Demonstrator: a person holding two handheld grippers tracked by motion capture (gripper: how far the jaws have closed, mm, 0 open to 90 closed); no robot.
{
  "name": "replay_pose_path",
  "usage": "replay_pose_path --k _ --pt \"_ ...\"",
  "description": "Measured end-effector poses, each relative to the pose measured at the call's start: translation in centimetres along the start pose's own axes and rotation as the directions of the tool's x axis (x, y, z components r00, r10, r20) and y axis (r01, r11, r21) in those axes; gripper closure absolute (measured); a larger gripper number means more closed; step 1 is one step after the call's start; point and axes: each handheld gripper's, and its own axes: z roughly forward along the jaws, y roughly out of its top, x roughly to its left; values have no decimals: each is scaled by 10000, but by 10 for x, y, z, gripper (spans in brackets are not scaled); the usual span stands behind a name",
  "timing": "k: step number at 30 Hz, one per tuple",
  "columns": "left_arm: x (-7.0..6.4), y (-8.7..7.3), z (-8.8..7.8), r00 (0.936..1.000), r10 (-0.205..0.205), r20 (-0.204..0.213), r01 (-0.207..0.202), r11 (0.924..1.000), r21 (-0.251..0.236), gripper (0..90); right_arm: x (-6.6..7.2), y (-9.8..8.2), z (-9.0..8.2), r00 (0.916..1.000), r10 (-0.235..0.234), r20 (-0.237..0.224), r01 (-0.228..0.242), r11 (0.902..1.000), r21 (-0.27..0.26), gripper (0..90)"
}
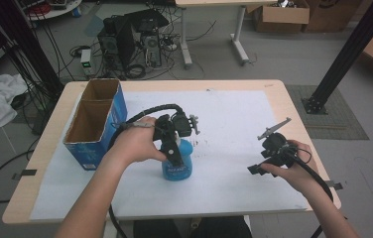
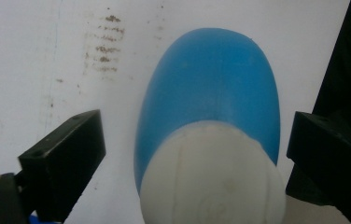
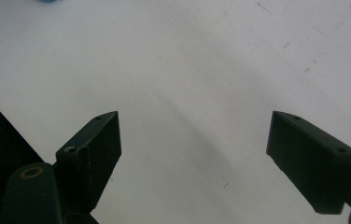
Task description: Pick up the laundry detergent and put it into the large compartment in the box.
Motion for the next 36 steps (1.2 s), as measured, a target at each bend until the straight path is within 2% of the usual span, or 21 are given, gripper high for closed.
replay_pose_path --k 7,21,30,36 --pt "1 0 0 10000 65 -9 -65 9999 80 144 0 0 1 10000 1 -21 -1 10000 7 179" --pt "1 1 3 9998 176 21 -176 9996 211 218 1 1 1 10000 -4 -48 4 10000 -38 181" --pt "2 1 4 10000 23 -82 -21 9996 279 263 0 2 1 10000 2 -55 -3 10000 -84 184" --pt "1 2 5 10000 63 -40 -62 9995 315 292 0 2 2 10000 -50 -61 49 9999 -93 188"
